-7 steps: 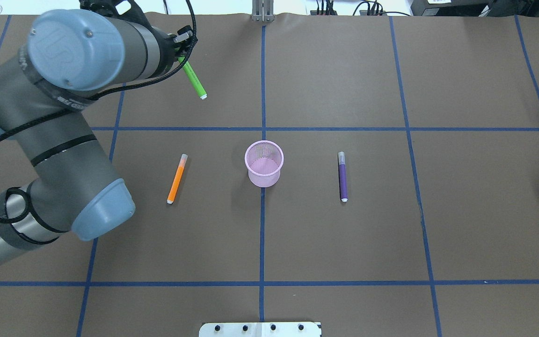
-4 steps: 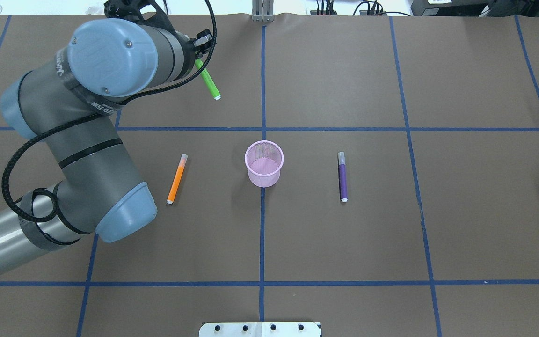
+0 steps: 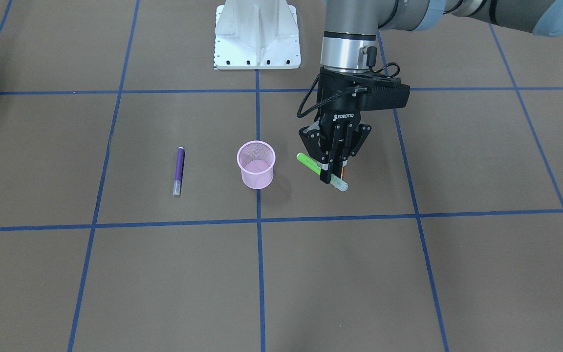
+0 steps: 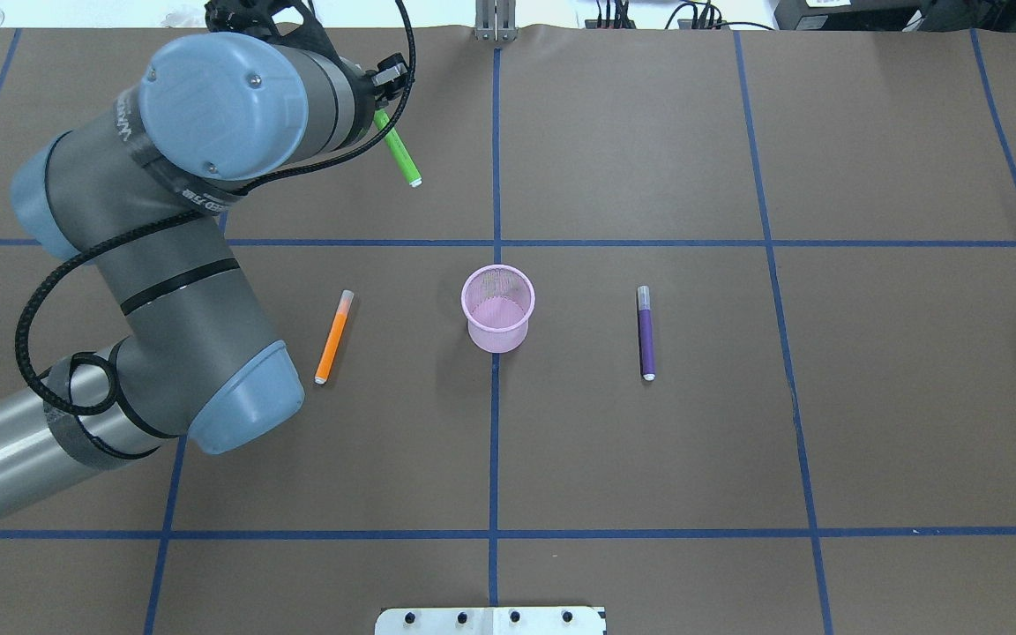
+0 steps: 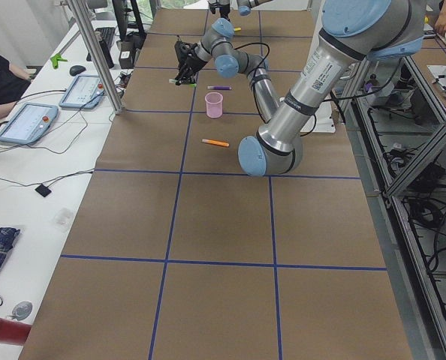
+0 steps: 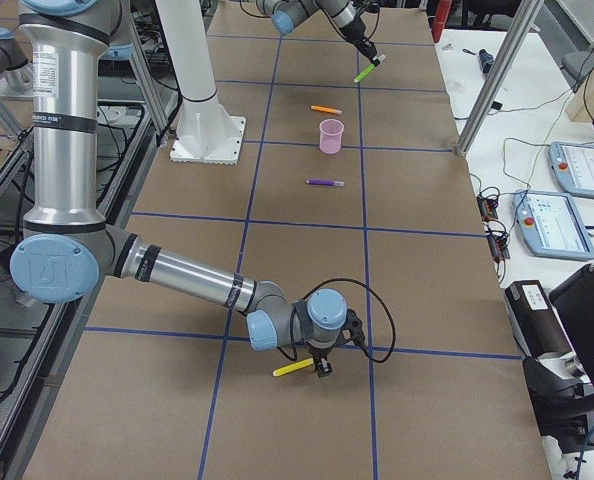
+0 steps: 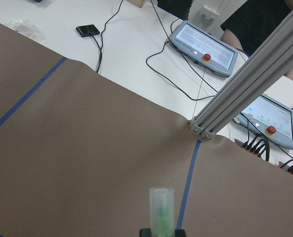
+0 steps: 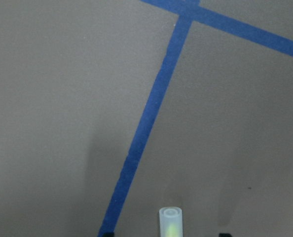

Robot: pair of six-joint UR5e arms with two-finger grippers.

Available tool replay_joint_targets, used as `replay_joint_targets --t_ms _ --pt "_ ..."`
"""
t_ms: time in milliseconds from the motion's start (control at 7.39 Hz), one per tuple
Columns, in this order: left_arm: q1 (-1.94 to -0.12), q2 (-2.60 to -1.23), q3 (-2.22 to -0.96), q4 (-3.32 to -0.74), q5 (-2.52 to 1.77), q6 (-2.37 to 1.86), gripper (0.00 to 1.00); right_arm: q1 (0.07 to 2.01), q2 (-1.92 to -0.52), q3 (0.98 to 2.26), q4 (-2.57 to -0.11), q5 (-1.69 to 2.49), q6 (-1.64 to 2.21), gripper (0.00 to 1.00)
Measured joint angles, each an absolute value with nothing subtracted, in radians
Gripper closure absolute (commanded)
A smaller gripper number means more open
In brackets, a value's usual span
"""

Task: Collect pens into pen holder
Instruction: 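Hold the green marker raised in the left gripper while repositioning the arm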

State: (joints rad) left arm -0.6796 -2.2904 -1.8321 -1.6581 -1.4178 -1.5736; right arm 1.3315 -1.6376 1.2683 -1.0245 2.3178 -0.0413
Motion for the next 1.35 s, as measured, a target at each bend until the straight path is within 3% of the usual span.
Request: replay_joint_targets --t_ms 812,1083,1354 --pt "-0.680 -2.292 -1.830 -1.658 -1.419 -1.572 1.00 1.331 -1.633 1.245 -1.026 2.318 -0.041 0.34" --pt "-0.679 -2.290 -1.830 -1.658 -1.419 -1.571 1.00 1.332 -1.633 1.241 -1.026 2.317 -0.040 0.49" --pt "-0.677 -2.290 -1.830 -1.658 -1.418 -1.570 1.00 1.332 -1.632 1.241 -1.026 2.318 -0.040 0.53"
